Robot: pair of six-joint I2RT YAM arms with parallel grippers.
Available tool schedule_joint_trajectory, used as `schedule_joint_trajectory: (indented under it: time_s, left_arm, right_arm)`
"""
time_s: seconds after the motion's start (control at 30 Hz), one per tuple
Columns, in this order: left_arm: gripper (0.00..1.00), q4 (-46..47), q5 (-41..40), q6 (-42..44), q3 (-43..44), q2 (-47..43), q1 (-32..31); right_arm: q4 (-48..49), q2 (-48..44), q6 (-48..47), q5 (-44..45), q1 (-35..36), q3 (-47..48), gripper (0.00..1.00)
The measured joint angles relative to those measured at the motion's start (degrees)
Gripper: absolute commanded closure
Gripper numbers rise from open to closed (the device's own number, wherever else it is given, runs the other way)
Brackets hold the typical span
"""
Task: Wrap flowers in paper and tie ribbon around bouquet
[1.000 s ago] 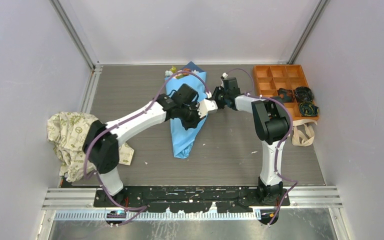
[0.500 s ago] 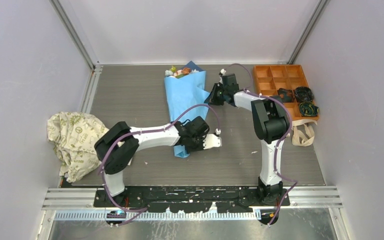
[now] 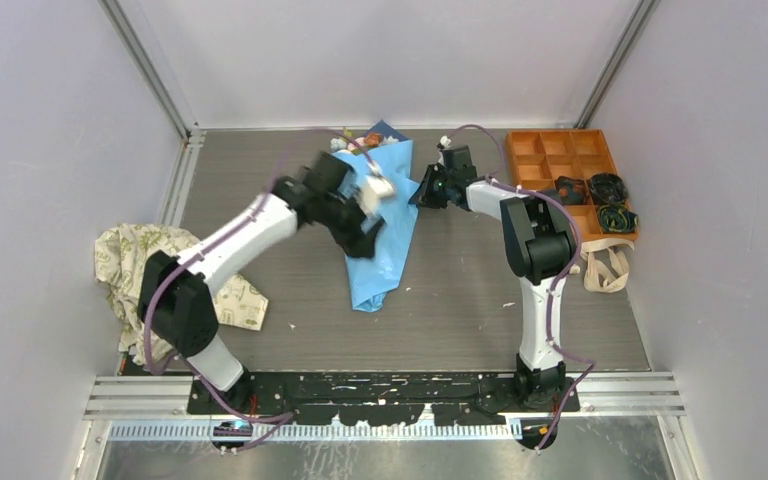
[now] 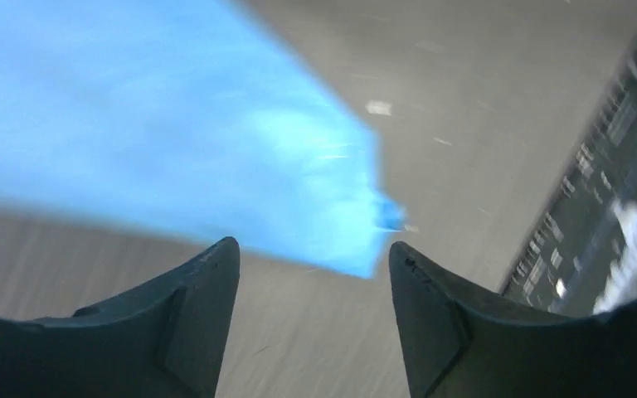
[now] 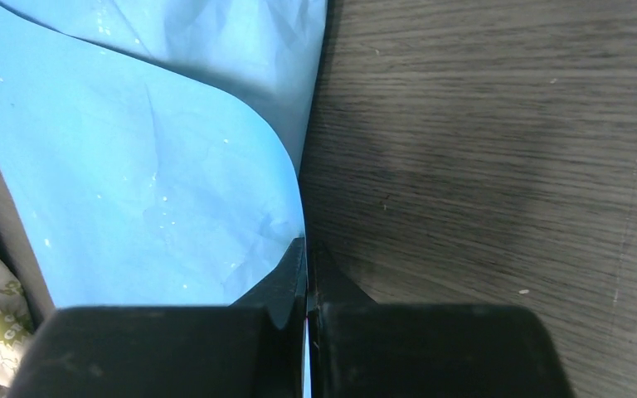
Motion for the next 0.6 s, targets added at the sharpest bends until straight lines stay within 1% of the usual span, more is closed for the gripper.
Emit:
schedule_joint_trajectory:
  time_s: [0.07,0.13,0.2,0.27,0.4,0.43,0.47,0.6]
  left_arm:
    - [0.25,2.75,-0.48,-4.81,1.09,0.31,9.33]
    - [0.25,4.48,-1.95,-9.22,1.20,2.43,16.41]
    - [0.25,5.64,-3.17,-12.72,0.20,5.29,18.62]
    - [0.23,7.06,-3.32,-14.82,-2.56,7.19,17.42]
    - [0.21,7.43,-5.92,-17.40,-6.56,8.07,12.20]
    - [0.21,7.61,-6.45,-17.94,-6.51,8.35,11.23]
    - [0.23,7.67,-6.82,-18.84,-6.12,8.81,10.78]
    - [0.28,7.72,-8.70,-20.61,-3.54,12.31,12.20]
  right_arm:
    - [0.02,0.46,0.02,0.07,0.00,0.00,0.99]
    - [0.00,0.92,0.13,0.26,0.11,0.00,0.97]
    - [0.02,1.09,0.17,0.61,0.26,0.00,0.95]
    - [0.02,1.09,0.15,1.16,0.50,0.00,0.91]
    - [-0.04,1.09,-0.04,2.23,0.76,0.09,0.86]
    - [-0.07,1.09,-0.09,2.49,0.87,0.11,0.82]
    - [-0.11,1.09,-0.11,2.71,0.90,0.20,0.81]
    - [-1.03,1.09,-0.50,3.89,1.31,0.94,0.76]
